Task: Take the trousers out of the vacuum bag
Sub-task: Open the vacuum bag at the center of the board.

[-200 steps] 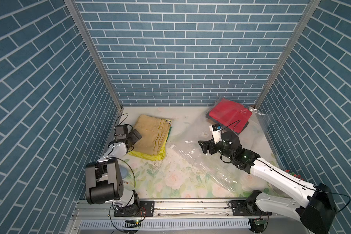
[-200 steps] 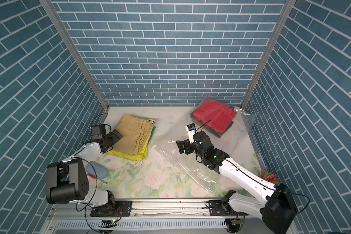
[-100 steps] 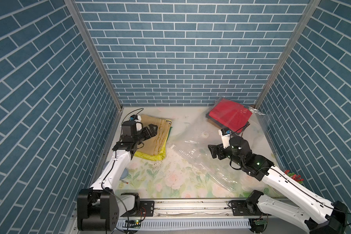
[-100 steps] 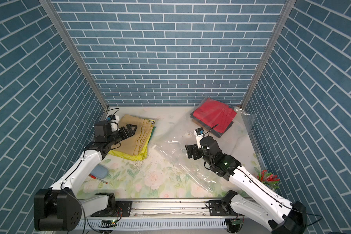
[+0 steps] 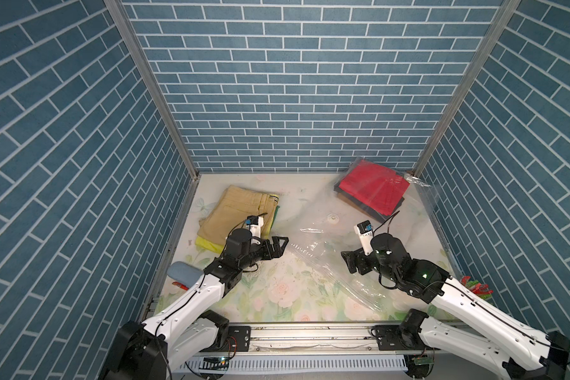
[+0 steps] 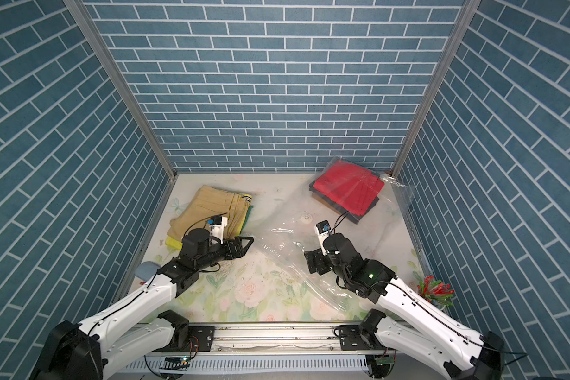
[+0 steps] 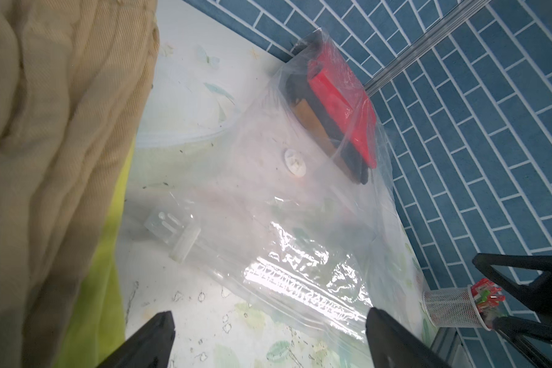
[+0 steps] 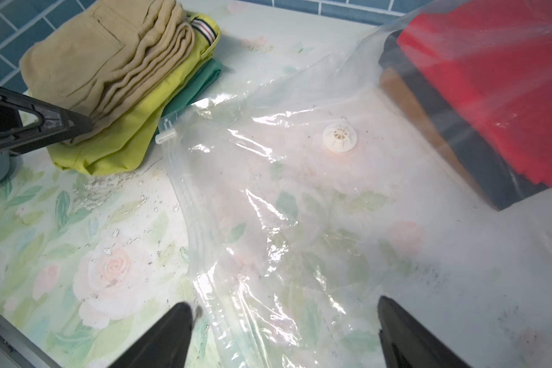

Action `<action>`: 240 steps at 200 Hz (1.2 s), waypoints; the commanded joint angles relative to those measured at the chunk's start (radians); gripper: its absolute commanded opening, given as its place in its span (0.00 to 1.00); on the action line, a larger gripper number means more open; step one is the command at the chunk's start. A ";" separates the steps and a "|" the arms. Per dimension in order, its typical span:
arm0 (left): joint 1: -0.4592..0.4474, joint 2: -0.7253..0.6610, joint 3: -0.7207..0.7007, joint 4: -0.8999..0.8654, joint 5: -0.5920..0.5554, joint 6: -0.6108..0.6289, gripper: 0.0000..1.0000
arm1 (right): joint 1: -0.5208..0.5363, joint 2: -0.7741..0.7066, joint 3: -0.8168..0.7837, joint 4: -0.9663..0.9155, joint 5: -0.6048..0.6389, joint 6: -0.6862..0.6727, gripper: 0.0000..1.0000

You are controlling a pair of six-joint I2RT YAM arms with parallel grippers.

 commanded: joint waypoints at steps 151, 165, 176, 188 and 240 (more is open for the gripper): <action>-0.088 -0.163 -0.120 0.004 -0.181 -0.145 0.99 | 0.390 0.452 -0.032 0.053 0.419 0.293 0.86; -0.088 -0.166 -0.119 -0.001 -0.179 -0.143 0.99 | 0.390 0.488 -0.035 0.073 0.448 0.305 0.84; -0.088 -0.165 -0.119 -0.005 -0.182 -0.141 1.00 | 0.391 0.513 -0.035 0.088 0.475 0.308 0.81; -0.088 -0.164 -0.122 -0.005 -0.182 -0.141 1.00 | 0.391 0.538 -0.029 0.100 0.500 0.308 0.76; -0.089 -0.191 -0.149 -0.011 -0.191 -0.149 0.99 | 0.389 0.515 -0.013 0.154 0.476 0.219 0.26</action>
